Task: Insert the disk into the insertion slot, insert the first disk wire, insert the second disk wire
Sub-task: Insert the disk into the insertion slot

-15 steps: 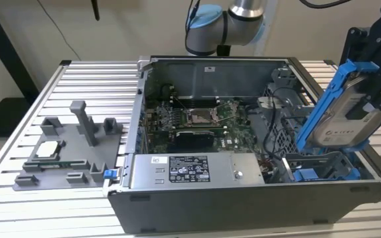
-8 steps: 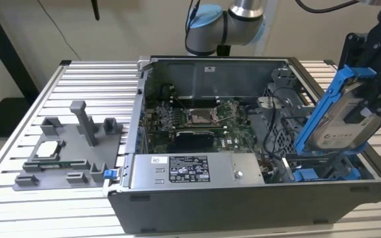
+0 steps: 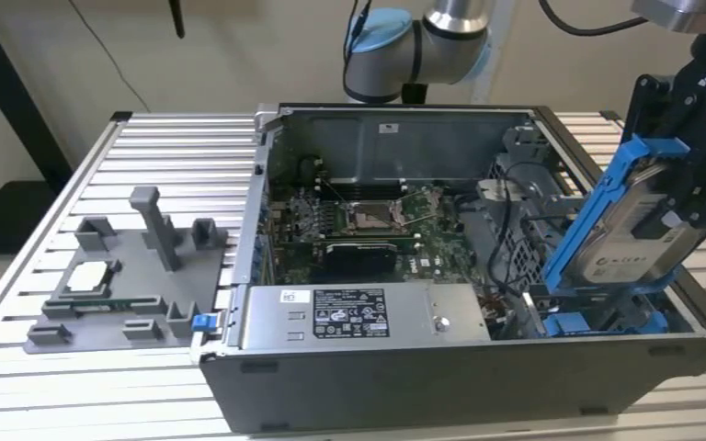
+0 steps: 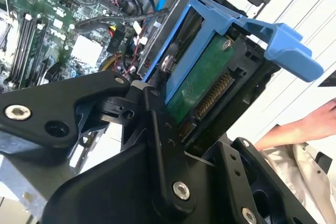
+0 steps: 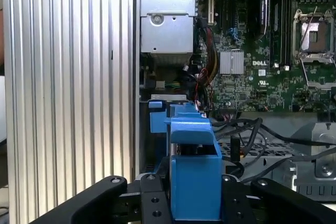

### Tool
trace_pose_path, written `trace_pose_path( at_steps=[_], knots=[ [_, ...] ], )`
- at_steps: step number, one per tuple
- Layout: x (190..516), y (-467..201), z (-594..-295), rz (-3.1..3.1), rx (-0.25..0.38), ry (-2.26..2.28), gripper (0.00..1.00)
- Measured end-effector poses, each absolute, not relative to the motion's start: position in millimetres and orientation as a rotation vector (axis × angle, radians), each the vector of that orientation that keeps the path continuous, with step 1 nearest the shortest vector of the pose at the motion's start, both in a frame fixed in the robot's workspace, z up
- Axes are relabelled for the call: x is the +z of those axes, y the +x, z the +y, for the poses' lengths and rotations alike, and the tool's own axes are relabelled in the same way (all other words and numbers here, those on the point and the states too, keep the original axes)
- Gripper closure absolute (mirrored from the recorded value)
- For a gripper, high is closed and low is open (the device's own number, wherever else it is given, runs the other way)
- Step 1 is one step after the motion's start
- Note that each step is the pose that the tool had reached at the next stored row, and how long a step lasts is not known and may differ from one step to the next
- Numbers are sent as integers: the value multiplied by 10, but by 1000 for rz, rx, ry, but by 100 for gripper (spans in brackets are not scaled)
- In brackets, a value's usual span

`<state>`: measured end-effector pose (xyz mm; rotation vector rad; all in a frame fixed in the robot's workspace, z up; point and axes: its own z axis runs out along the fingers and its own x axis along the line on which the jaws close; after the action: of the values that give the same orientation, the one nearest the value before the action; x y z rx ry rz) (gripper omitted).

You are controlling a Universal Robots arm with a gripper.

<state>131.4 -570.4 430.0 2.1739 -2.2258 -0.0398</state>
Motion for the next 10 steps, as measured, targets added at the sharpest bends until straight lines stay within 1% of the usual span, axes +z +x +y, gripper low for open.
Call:
trace_pose_path(
  at_steps=[10],
  knots=[
    [4171, 1321, -5713, -2228, -40, 2171, 100]
  ],
)
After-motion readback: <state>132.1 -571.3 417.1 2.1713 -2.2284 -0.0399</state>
